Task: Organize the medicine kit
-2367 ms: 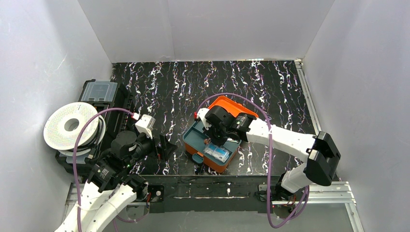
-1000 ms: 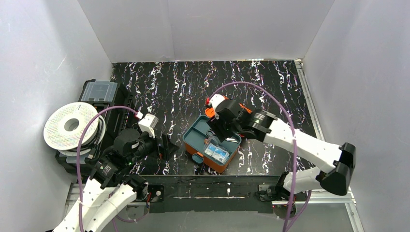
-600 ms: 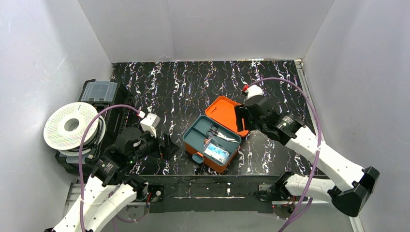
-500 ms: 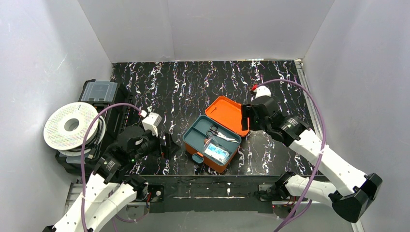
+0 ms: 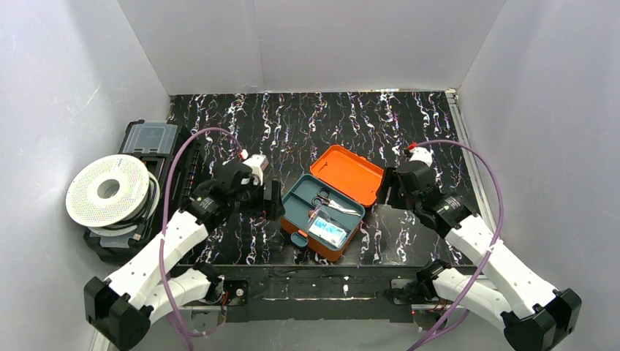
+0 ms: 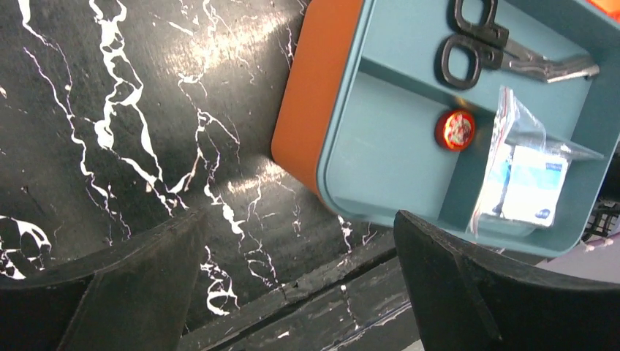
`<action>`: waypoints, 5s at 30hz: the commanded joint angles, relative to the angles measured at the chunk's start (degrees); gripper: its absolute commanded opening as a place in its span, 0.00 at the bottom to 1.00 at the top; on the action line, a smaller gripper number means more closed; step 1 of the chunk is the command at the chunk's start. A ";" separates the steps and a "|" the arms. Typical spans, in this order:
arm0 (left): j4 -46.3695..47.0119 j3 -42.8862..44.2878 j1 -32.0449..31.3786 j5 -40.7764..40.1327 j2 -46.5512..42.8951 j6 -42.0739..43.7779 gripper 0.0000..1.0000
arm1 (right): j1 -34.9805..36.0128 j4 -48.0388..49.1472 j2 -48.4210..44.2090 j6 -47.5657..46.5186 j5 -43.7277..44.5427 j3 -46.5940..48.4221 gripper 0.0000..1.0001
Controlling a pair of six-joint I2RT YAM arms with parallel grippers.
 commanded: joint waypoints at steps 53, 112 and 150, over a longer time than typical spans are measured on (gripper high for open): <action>1.64 6.50 -0.16 3.81 16.29 2.12 0.00 | -14.14 20.78 -4.41 16.15 -6.80 -16.52 0.69; -6.24 5.36 -0.25 5.60 12.72 3.16 0.14 | -23.09 90.56 46.20 25.51 -47.68 -14.11 0.01; -4.66 8.40 -0.23 3.07 12.06 0.13 0.14 | -22.09 104.37 30.87 22.11 -64.43 -16.44 0.01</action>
